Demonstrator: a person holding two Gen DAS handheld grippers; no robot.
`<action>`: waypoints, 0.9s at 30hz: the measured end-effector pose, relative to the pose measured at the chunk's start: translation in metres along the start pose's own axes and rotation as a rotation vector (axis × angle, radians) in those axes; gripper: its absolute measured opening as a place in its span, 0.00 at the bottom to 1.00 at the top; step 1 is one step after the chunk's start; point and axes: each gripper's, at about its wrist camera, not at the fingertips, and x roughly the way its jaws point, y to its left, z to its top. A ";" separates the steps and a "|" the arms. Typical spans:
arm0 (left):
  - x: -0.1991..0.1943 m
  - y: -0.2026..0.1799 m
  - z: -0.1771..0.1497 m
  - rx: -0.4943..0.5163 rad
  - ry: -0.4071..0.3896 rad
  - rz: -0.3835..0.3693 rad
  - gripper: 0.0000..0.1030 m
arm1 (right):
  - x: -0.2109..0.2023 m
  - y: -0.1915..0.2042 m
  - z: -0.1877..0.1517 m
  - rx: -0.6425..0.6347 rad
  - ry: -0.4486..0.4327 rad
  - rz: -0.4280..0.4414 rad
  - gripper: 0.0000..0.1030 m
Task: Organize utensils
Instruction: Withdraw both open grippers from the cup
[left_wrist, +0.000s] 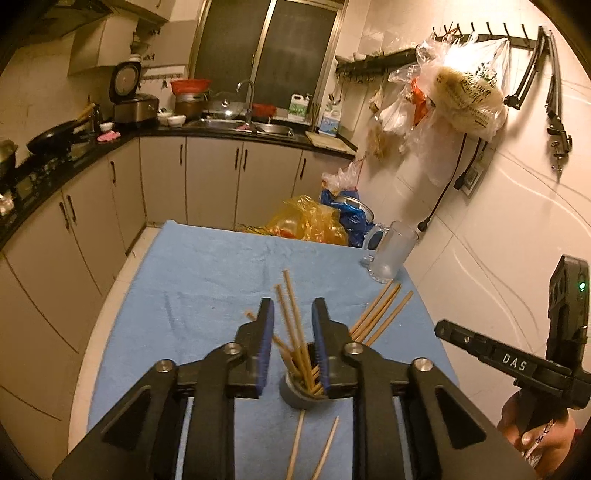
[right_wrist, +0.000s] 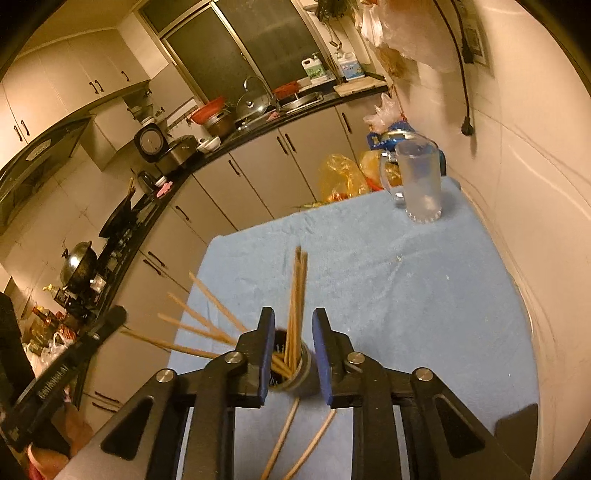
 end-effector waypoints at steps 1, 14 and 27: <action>-0.005 0.002 -0.005 -0.002 -0.001 0.003 0.21 | -0.001 -0.001 -0.007 -0.003 0.012 -0.005 0.24; -0.024 0.026 -0.094 -0.014 0.107 0.090 0.21 | 0.011 -0.020 -0.104 -0.037 0.212 -0.062 0.26; -0.029 0.026 -0.135 0.034 0.162 0.117 0.22 | 0.006 -0.002 -0.135 -0.058 0.254 -0.074 0.26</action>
